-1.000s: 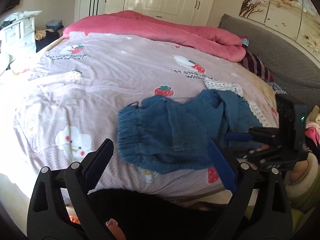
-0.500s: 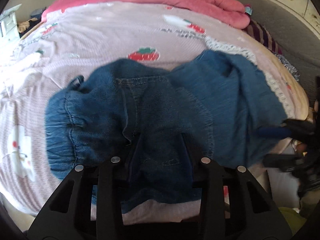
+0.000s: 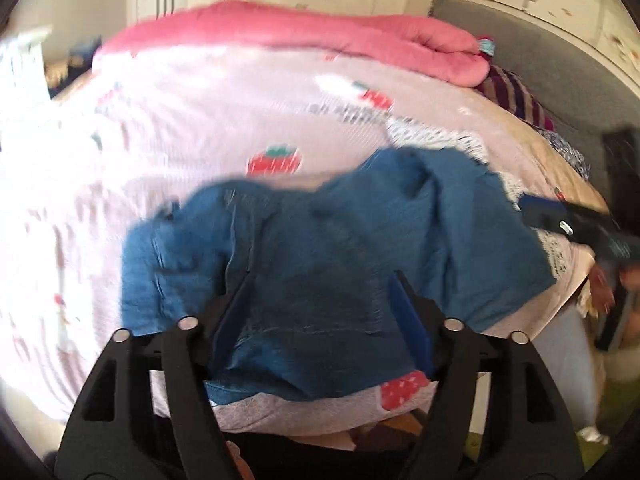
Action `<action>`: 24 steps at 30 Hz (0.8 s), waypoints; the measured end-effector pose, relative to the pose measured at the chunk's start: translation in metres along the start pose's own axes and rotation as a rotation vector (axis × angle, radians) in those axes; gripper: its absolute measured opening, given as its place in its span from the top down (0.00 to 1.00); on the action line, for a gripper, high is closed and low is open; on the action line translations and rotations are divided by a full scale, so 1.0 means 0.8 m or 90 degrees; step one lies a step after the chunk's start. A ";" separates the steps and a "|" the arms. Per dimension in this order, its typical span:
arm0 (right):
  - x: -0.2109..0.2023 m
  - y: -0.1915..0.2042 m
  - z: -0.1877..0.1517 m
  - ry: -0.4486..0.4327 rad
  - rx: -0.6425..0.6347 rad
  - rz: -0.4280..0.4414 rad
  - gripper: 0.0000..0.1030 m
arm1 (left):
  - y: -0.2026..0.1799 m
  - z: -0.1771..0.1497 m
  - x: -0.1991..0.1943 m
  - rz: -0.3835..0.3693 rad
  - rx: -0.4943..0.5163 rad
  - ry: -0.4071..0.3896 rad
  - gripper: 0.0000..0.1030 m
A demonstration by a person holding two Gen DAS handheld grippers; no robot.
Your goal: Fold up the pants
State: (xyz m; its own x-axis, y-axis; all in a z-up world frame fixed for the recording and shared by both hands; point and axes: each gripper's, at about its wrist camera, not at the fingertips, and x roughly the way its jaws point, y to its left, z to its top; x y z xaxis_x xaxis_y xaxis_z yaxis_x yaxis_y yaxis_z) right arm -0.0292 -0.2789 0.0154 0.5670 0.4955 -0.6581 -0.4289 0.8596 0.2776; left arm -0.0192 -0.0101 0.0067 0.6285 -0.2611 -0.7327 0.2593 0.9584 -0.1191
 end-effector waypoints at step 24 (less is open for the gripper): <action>0.225 -0.045 0.175 0.237 -0.183 -0.123 0.14 | -0.104 0.038 0.117 -0.220 -0.003 0.099 0.58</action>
State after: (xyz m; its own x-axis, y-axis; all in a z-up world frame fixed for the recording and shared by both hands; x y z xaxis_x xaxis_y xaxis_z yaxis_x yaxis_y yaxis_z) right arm 0.1871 -0.2032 -0.0150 0.3883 0.2079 -0.8978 -0.5475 0.8357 -0.0432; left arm 0.0407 -0.1175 -0.0314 0.3856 -0.5493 -0.7413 0.4338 0.8171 -0.3798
